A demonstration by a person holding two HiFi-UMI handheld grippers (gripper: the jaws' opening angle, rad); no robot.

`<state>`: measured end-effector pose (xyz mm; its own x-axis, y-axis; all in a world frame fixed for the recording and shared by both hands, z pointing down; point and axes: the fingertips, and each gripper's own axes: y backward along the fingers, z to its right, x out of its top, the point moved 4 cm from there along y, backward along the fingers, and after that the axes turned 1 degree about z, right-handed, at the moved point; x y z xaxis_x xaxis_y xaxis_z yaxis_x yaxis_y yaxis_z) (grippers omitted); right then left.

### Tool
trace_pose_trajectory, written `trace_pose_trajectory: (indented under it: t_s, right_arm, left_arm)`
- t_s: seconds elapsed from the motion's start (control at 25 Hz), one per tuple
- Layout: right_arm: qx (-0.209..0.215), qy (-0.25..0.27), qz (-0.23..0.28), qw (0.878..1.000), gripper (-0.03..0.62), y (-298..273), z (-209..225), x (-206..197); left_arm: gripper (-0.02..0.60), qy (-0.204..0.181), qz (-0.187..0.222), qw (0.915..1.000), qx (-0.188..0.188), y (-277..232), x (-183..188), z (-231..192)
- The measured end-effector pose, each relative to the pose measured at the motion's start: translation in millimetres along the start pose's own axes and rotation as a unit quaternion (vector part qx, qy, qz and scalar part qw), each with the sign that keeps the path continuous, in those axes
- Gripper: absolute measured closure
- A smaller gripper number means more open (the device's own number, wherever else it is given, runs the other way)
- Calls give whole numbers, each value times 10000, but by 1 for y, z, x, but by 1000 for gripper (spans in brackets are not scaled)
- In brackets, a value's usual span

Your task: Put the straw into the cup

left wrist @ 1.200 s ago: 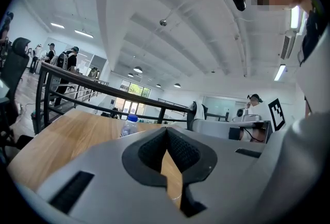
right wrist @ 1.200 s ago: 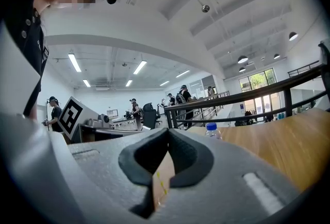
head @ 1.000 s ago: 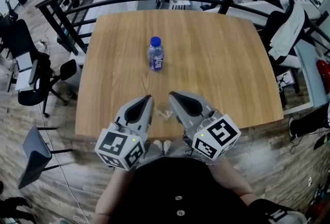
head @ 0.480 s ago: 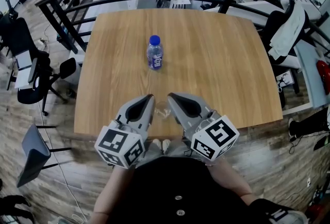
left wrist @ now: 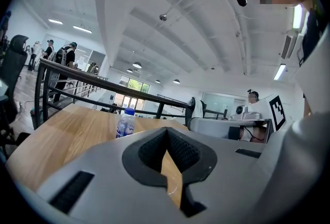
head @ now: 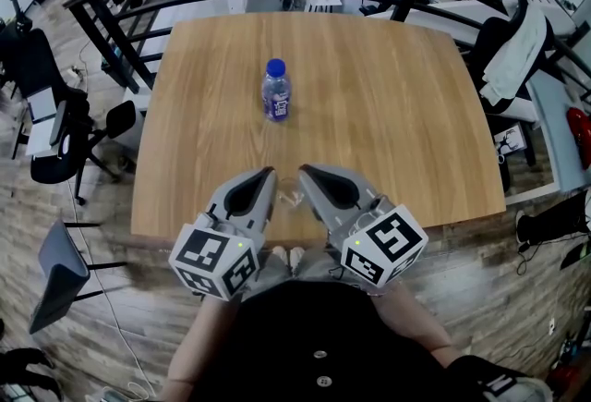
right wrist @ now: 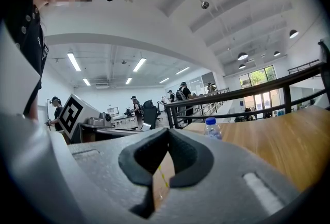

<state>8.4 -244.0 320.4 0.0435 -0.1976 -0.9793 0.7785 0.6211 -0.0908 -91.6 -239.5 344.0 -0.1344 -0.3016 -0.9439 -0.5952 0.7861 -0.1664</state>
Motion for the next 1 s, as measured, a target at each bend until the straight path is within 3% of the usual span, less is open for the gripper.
trace_pose_trajectory:
  t_s: [1.0]
  right_arm:
    - [-20, -115, -151, 9998, 595, -2, -5, -8]
  left_arm:
    - [565, 263, 83, 9995, -146, 6, -2, -1]
